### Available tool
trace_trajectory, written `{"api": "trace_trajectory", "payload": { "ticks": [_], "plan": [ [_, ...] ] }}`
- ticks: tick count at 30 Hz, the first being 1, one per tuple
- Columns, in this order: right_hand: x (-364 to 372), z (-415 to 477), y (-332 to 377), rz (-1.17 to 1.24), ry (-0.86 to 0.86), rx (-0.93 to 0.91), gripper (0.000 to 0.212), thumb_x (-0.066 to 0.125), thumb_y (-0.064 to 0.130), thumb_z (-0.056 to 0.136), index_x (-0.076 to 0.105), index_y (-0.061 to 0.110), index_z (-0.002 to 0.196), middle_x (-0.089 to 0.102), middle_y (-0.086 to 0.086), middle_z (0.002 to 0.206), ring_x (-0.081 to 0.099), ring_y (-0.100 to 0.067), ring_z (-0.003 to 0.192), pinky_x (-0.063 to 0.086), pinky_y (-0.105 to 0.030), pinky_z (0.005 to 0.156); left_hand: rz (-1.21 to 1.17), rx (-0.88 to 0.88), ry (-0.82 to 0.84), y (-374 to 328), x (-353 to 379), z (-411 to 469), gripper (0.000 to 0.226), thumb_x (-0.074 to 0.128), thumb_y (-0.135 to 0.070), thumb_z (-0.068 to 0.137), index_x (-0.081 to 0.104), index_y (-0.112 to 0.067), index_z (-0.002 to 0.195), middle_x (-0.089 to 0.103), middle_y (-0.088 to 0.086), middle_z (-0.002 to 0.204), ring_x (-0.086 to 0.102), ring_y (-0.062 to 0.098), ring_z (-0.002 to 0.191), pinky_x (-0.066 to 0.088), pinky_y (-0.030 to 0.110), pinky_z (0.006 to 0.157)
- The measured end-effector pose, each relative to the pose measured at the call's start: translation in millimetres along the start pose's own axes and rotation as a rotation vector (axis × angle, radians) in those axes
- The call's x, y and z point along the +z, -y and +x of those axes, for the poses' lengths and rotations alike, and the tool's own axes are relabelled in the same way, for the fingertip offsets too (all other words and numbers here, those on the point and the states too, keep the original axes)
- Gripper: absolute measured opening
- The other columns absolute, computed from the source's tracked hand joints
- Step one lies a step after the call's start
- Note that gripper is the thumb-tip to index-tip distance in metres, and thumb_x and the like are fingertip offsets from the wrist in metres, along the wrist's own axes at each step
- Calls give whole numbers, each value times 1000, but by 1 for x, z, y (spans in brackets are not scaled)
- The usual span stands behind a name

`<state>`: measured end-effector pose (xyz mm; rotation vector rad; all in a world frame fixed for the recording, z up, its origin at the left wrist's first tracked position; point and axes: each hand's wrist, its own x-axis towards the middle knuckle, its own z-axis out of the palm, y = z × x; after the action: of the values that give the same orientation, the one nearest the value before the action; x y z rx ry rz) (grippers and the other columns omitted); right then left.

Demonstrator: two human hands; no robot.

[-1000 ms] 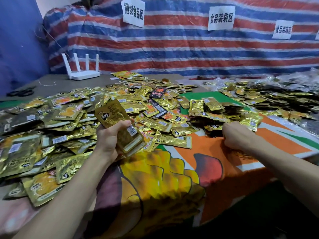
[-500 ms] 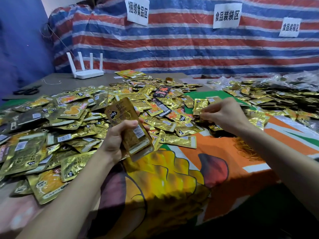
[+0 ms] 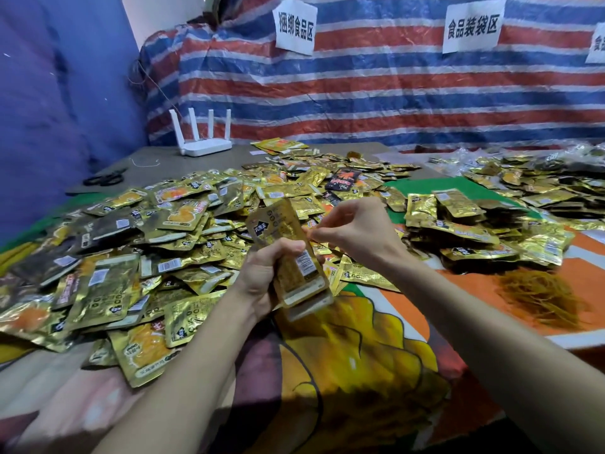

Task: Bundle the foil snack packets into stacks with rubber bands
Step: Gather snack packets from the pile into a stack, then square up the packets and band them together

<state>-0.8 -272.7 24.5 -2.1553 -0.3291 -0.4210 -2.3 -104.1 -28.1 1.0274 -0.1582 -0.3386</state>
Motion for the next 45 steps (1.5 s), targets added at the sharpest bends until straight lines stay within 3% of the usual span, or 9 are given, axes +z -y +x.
{"api": "trace_trajectory", "payload": {
  "ticks": [9, 13, 17, 23, 27, 32, 35, 40, 45],
  "plan": [
    [12, -4, -1, -506, 61, -254, 12, 68, -2, 76, 78, 6, 76, 72, -7, 71, 64, -20, 65, 44, -28, 57, 303, 152, -310, 11, 7, 5, 21, 72, 12, 76, 74, -7, 67, 69, 22, 74, 69, 32, 63, 61, 46, 65],
    [2, -2, -2, -416, 225, -131, 9, 75, 11, 85, 77, 12, 76, 67, 6, 64, 59, -5, 56, 43, -24, 56, 319, 159, -331, 9, 6, 4, 20, 74, 10, 74, 76, -7, 63, 70, 21, 71, 69, 34, 63, 61, 46, 60],
    [-17, -3, -8, -12, 577, 112, 12, 69, 17, 94, 71, 8, 85, 65, -2, 76, 59, -8, 69, 48, -21, 65, 370, 178, -324, 8, 7, 3, 12, 82, 4, 66, 77, -6, 68, 72, 23, 77, 69, 37, 69, 60, 55, 69],
    [-11, -12, -21, 1050, 453, 383, 15, 52, 12, 83, 63, 7, 73, 65, -9, 80, 63, -23, 84, 51, -33, 89, 311, 174, -256, 9, 11, 2, 15, 80, -6, 55, 79, -10, 70, 72, 22, 78, 71, 45, 74, 61, 57, 73],
    [0, -13, -31, 1233, 393, 354, 26, 48, 9, 81, 71, 13, 69, 67, -2, 80, 62, -18, 76, 56, -28, 75, 272, 157, -235, 10, 12, 3, 17, 79, 6, 63, 78, -4, 76, 73, 22, 81, 71, 36, 67, 62, 48, 69],
    [18, -13, -37, 1496, 308, 356, 37, 54, -6, 85, 78, 7, 111, 72, -9, 122, 60, -4, 52, 56, -15, 56, 209, 163, -156, 8, 12, 2, 17, 74, 11, 69, 76, -5, 74, 71, 17, 75, 69, 29, 59, 60, 36, 57],
    [24, -12, -36, 1430, 282, 315, 42, 60, 2, 86, 68, 14, 125, 68, -4, 131, 69, -8, 60, 52, -13, 45, 171, 160, -165, 8, 12, 3, 15, 74, 7, 69, 75, -4, 78, 71, 17, 79, 69, 27, 62, 60, 36, 59],
    [11, -5, -37, 1282, 184, 238, 48, 65, 10, 86, 61, 14, 133, 66, -6, 135, 68, -38, 113, 63, -31, 64, 116, 116, -359, 4, -1, 9, 16, 76, 3, 74, 76, -8, 62, 71, 12, 68, 67, 25, 55, 61, 37, 60],
    [3, -12, -41, 869, 146, 156, 56, 84, 8, 69, 71, 13, 123, 69, -9, 128, 72, -36, 106, 63, -44, 73, -79, 178, -537, -1, -7, 14, 16, 79, -8, 74, 73, -9, 60, 70, 9, 67, 66, 23, 53, 60, 36, 54]
  ]
}}
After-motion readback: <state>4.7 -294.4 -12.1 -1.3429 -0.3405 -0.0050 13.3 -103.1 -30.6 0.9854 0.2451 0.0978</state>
